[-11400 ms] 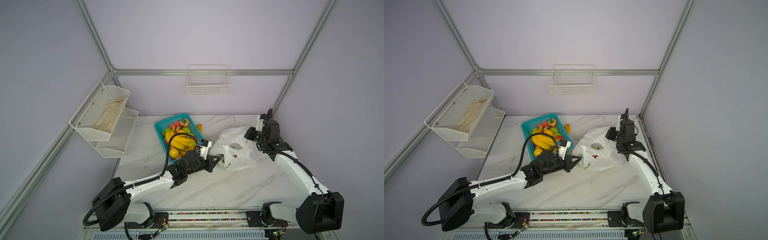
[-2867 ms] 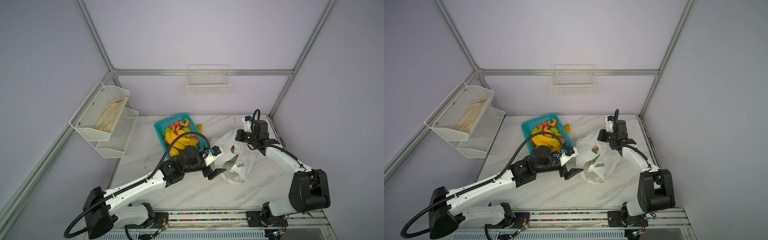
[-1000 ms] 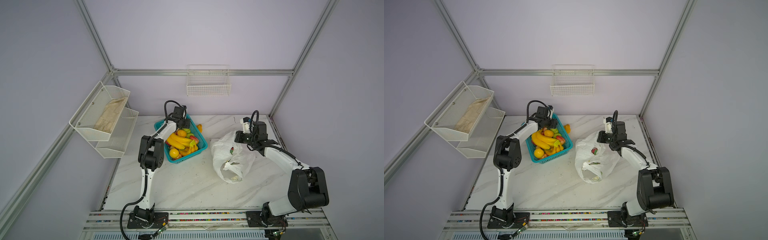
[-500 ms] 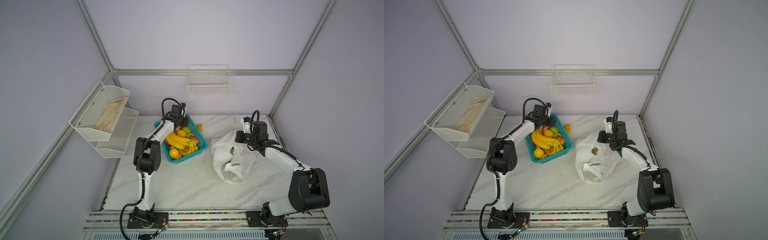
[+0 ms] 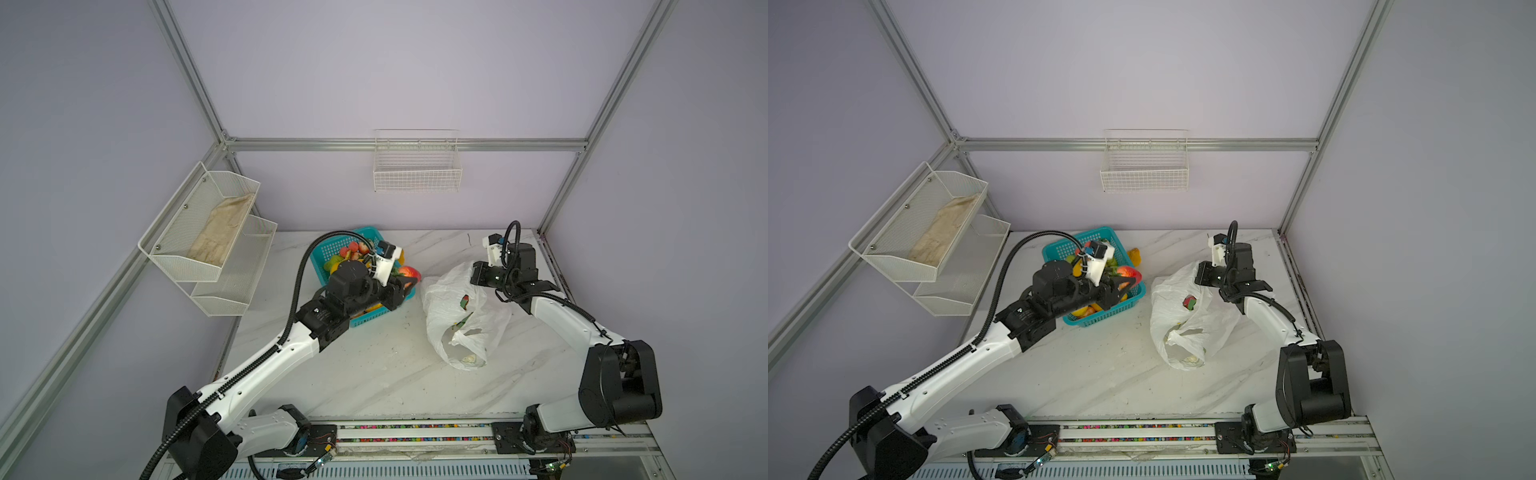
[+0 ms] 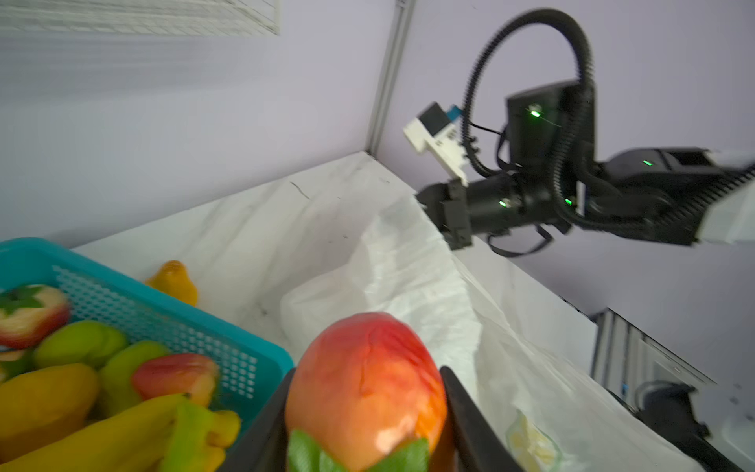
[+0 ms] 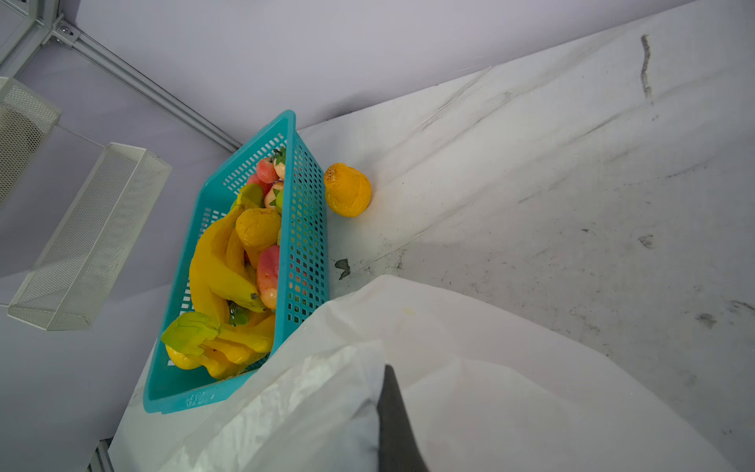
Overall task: Place the fake fruits into the plastic bag and tie a complex knot
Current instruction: 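Grasp a peach with the left gripper and carry it to the bag, then lower the peach into the bag and open the left gripper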
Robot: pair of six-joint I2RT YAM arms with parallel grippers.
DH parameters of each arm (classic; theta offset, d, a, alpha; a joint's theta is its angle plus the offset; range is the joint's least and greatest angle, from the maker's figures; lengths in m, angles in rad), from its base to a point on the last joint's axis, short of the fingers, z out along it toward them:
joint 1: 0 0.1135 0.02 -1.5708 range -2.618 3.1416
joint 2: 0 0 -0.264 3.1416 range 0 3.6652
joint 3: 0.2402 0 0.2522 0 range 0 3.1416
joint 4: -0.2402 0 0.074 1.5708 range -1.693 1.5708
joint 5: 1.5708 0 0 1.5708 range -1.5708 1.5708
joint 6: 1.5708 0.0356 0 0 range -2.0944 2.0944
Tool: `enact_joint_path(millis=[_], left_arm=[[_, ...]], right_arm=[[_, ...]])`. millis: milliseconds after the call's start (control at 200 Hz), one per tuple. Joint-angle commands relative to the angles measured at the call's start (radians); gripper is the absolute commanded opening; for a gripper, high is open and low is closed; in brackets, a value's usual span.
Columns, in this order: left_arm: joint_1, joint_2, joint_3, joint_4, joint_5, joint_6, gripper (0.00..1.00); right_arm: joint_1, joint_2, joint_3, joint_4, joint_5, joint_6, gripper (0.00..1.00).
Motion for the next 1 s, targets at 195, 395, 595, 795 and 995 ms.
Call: enact_joint_path(millis=[195, 395, 595, 795, 995], left_arm=[[-0.253, 0.083, -0.071, 0.157, 0.044, -0.029, 0.36], [-0.315, 0.261, 0.009, 0.176, 0.032, -0.010, 0.36], [-0.323, 0.406, 0.090, 0.172, -0.017, 0.050, 0.41], [-0.324, 0.534, 0.198, 0.145, -0.033, 0.075, 0.47], [-0.326, 0.566, 0.204, 0.153, -0.047, 0.088, 0.63]], right_arm=[[-0.002, -0.016, 0.018, 0.008, -0.017, 0.006, 0.00], [-0.001, -0.030, 0.024, -0.006, -0.023, 0.018, 0.00], [-0.001, -0.064, -0.003, -0.015, -0.020, 0.020, 0.00], [-0.002, -0.077, -0.028, -0.017, -0.019, 0.019, 0.00], [-0.002, -0.078, -0.035, -0.026, 0.007, 0.018, 0.00]])
